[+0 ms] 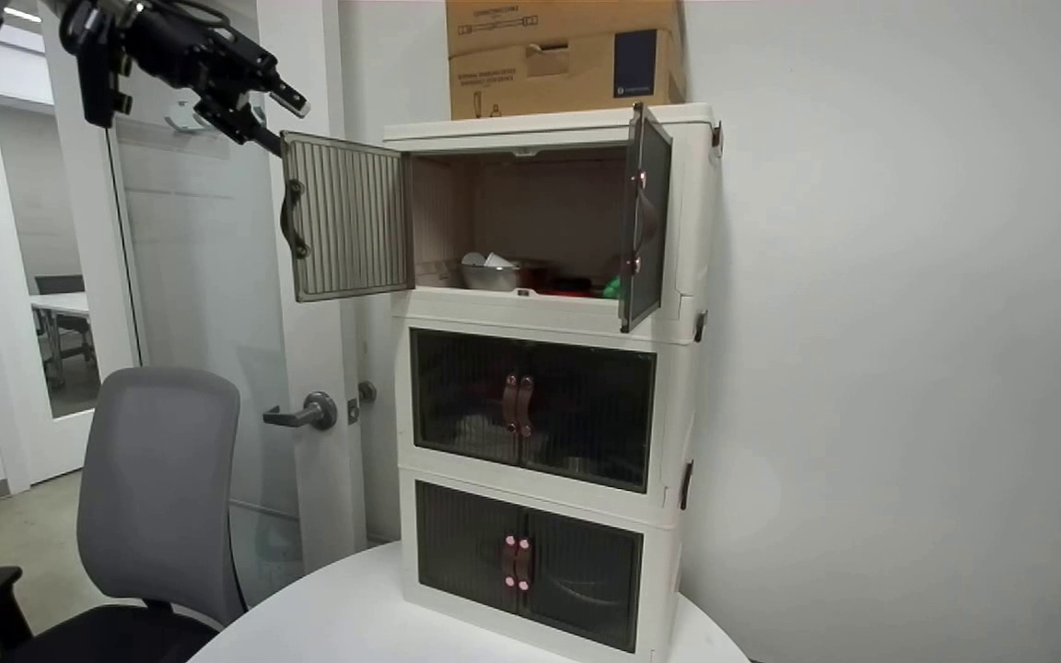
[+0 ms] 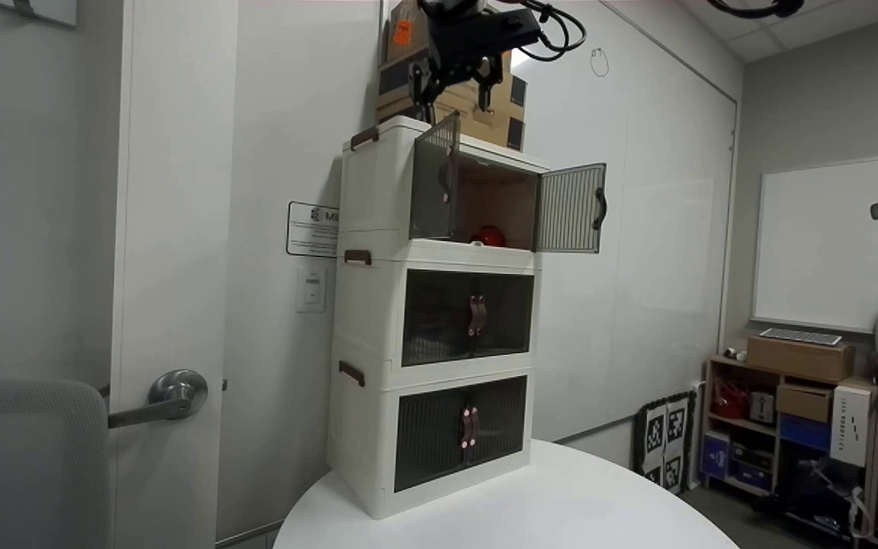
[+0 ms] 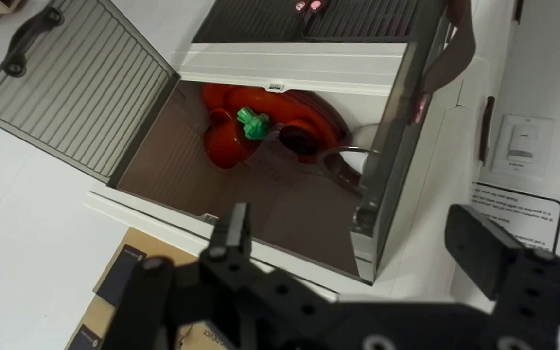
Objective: Close the topmost compartment doors
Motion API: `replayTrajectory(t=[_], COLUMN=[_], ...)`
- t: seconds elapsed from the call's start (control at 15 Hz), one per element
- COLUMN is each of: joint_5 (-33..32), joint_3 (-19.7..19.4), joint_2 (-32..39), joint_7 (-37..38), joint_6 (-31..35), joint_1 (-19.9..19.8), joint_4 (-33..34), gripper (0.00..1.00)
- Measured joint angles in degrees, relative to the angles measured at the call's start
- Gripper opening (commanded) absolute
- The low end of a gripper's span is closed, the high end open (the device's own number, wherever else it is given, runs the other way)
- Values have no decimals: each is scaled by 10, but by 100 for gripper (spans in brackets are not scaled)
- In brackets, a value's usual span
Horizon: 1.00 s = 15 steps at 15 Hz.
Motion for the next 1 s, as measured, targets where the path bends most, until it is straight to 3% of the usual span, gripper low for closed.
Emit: replayTrajectory(t=[0.6, 1.0], joint_5=[0, 14], joint_3=[-68, -111], joint_2=[42, 106], joint_7=[-8, -88], joint_6=[17, 141], joint_1=[-43, -109], joint_4=[4, 56], gripper=[100, 100])
